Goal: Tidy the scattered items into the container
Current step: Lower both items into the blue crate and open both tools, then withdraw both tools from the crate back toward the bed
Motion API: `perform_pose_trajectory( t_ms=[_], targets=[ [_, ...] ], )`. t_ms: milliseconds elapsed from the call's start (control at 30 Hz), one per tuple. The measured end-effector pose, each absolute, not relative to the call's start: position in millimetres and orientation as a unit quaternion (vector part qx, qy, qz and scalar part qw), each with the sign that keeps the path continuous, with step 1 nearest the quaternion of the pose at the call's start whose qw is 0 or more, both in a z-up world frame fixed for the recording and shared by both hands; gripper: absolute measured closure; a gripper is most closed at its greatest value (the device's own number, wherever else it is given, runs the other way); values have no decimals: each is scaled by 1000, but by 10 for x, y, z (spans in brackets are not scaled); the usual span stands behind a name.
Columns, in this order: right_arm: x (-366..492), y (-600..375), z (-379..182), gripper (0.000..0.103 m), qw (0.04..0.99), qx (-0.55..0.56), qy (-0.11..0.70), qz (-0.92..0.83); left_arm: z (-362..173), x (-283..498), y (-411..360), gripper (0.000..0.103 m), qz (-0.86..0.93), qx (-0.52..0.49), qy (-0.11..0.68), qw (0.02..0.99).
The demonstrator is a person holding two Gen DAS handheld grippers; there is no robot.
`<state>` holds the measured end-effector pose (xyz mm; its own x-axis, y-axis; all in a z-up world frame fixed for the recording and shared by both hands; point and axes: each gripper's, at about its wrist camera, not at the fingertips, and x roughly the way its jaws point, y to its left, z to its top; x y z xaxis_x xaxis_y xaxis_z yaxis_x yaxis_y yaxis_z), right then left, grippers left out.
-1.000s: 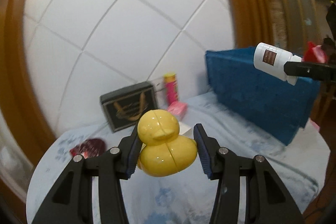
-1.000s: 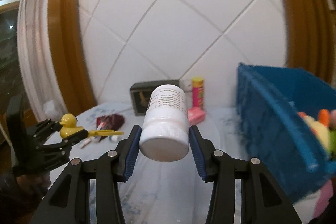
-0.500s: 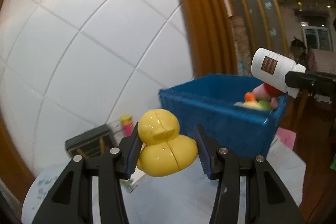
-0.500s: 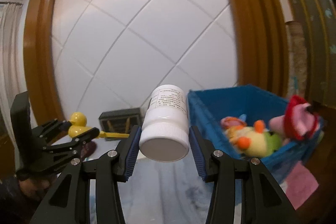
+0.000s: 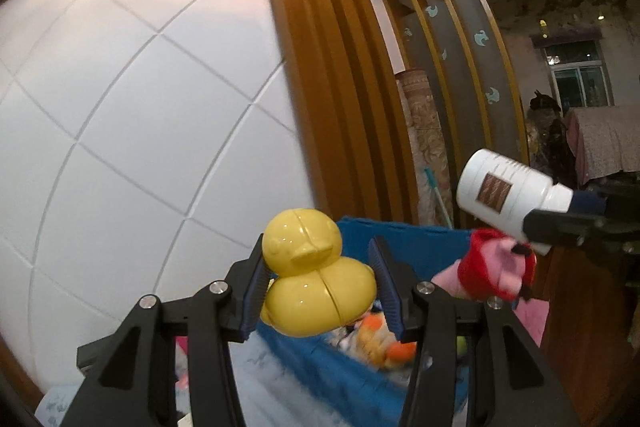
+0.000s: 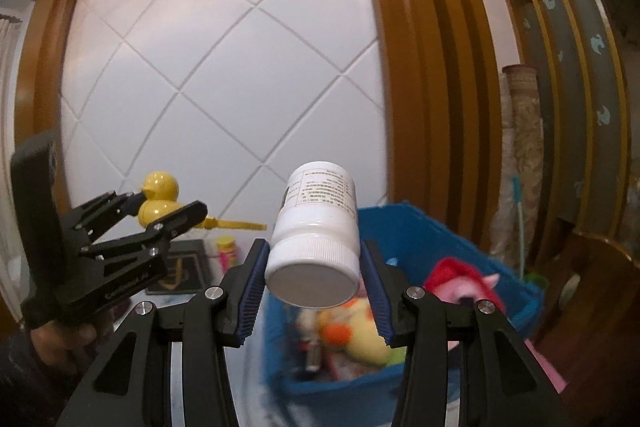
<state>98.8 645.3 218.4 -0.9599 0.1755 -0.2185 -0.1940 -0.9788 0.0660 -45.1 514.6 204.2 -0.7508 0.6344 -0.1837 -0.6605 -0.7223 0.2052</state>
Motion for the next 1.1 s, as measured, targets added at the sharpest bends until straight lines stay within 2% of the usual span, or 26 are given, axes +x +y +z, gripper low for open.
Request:
perform_pose_trajectory(
  t_ms=[300, 333, 367, 400, 433, 500, 533, 867, 933, 1100],
  targets=[
    [328, 7280, 2190, 57, 94, -132, 59, 985, 2240, -775, 6098, 55, 932, -61, 139, 331],
    [245, 7354, 2190, 57, 96, -134, 63, 984, 2258, -832, 6164, 50, 933, -62, 139, 325],
    [126, 7431, 2194, 57, 99, -141, 67, 983, 2274, -885, 6211, 40, 936, -64, 138, 318],
    [2, 7496, 2197, 52, 99, -152, 72, 981, 2289, -940, 6252, 13, 938, -67, 139, 309],
    [-77, 7538, 2197, 41, 100, -159, 77, 979, 2305, -985, 6288, 5, 942, -67, 139, 299],
    [-201, 7684, 2200, 25, 109, -158, 92, 977, 2357, -1074, 6264, 0, 945, -69, 123, 296],
    [-231, 7735, 2209, 23, 108, -157, 99, 977, 2374, -1097, 6247, 0, 946, -69, 118, 294],
    [58, 7506, 2254, 20, 105, -119, 69, 985, 2335, -1019, 6246, 0, 955, -53, 139, 257],
    [138, 7446, 2207, 14, 107, -116, 63, 986, 2295, -951, 6137, 0, 957, -50, 140, 250],
    [426, 7297, 2048, 12, 99, -106, 58, 988, 2151, -784, 5782, 0, 961, -50, 134, 235]
  ],
)
